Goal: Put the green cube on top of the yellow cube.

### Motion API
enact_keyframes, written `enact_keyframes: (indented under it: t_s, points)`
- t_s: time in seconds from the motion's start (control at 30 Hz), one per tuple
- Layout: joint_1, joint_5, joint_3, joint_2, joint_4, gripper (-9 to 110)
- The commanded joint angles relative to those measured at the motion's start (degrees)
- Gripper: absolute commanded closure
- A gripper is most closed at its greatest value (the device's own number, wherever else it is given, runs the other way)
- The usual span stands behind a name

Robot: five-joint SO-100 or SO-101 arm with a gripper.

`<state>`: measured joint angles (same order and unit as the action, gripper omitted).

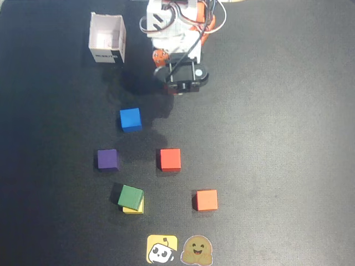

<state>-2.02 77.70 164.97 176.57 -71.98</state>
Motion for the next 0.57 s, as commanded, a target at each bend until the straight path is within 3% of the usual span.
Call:
enact_keyframes:
  t_s: [0.0,0.53]
  points:
    - [-0.4,-1.7,-0.4,0.6,-0.2,101]
    - [0.0,-1.8,-0.4,0.6,-0.2,101]
